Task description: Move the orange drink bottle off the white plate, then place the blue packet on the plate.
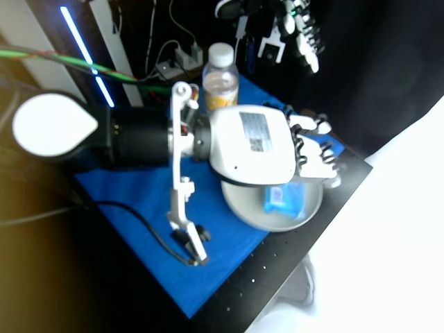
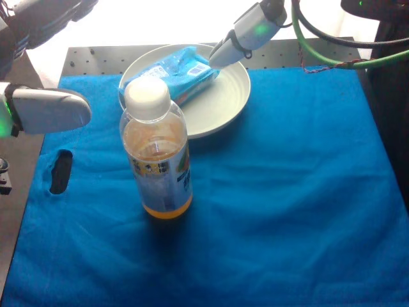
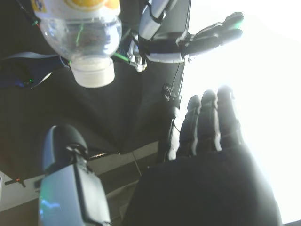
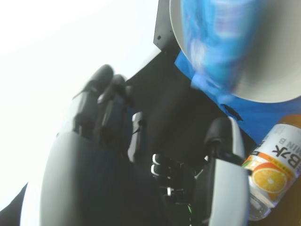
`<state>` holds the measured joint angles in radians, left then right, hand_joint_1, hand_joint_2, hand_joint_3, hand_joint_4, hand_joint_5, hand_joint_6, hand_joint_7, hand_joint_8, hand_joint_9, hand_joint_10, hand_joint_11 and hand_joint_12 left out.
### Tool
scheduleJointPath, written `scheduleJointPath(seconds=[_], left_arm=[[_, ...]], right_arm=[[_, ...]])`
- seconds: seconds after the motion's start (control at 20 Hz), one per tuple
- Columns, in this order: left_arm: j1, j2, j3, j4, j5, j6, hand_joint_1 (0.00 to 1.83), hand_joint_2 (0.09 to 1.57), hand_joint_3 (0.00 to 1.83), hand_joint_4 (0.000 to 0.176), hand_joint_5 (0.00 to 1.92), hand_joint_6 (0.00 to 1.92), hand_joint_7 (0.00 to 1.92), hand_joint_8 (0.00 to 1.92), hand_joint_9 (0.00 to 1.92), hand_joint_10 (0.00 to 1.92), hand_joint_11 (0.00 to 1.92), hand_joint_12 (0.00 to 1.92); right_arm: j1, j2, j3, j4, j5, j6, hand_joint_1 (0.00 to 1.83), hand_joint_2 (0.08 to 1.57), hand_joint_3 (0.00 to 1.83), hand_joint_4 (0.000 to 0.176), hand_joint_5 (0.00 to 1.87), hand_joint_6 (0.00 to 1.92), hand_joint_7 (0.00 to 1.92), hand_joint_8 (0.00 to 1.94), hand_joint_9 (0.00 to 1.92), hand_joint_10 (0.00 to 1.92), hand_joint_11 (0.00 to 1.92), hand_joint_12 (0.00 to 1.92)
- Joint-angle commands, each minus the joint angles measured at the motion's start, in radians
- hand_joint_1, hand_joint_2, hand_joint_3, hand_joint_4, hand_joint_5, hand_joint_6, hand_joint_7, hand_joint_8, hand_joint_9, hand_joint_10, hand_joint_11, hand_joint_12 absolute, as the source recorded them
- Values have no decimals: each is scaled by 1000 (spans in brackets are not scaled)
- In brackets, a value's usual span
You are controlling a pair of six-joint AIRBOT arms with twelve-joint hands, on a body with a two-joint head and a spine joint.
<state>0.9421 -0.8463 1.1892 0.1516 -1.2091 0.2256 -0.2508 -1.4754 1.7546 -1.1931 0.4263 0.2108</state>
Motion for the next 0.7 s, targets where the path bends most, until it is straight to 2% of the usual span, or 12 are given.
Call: scheduleJointPath(seconds=[0.0, 0.15, 0.2, 0.25, 0.3, 0.35, 0.55, 0.65], left_arm=[[-11, -7, 2, -42, -117, -5, 505, 812, 0, 130, 0, 0, 0, 0, 0, 0, 0, 0], [-11, -6, 2, -42, -117, -6, 489, 801, 0, 121, 0, 0, 0, 0, 0, 0, 0, 0], [-11, -6, 2, -43, -116, -6, 481, 803, 0, 107, 0, 0, 0, 0, 0, 0, 0, 0], [-11, -6, 2, -43, -117, -6, 447, 829, 7, 104, 0, 0, 0, 0, 0, 0, 0, 0], [-10, -6, 2, -46, -117, -6, 488, 795, 0, 152, 0, 0, 0, 0, 0, 0, 0, 0], [-10, -6, 2, -46, -117, -6, 488, 781, 0, 171, 0, 0, 0, 0, 0, 0, 0, 0], [-10, -6, 2, -56, -126, -6, 555, 735, 0, 176, 0, 0, 0, 0, 0, 0, 0, 0], [-10, -5, 2, -61, -130, -6, 479, 786, 3, 176, 0, 0, 0, 0, 0, 0, 0, 0]], right_arm=[[9, 0, 2, 47, 39, 4, 861, 821, 0, 176, 0, 0, 172, 10, 194, 3, 0, 294], [8, 9, -6, 47, 40, 5, 882, 794, 0, 176, 0, 0, 182, 4, 185, 1, 0, 200], [8, 14, -11, 47, 40, 5, 884, 779, 0, 176, 0, 0, 159, 2, 152, 1, 0, 141], [7, 20, -14, 49, 40, 7, 891, 773, 0, 176, 0, 0, 126, 1, 114, 1, 0, 71], [6, 35, -26, 54, 45, 7, 928, 773, 0, 176, 0, 0, 76, 0, 88, 2, 3, 58], [5, 37, -28, 55, 46, 7, 970, 773, 0, 176, 0, 0, 53, 0, 85, 1, 6, 61], [-10, 70, -56, 103, 62, 7, 1023, 763, 0, 176, 2, 1, 69, 12, 86, 4, 10, 65], [-21, 93, -73, 138, 78, 7, 1007, 753, 0, 176, 28, 3, 117, 10, 112, 6, 21, 61]])
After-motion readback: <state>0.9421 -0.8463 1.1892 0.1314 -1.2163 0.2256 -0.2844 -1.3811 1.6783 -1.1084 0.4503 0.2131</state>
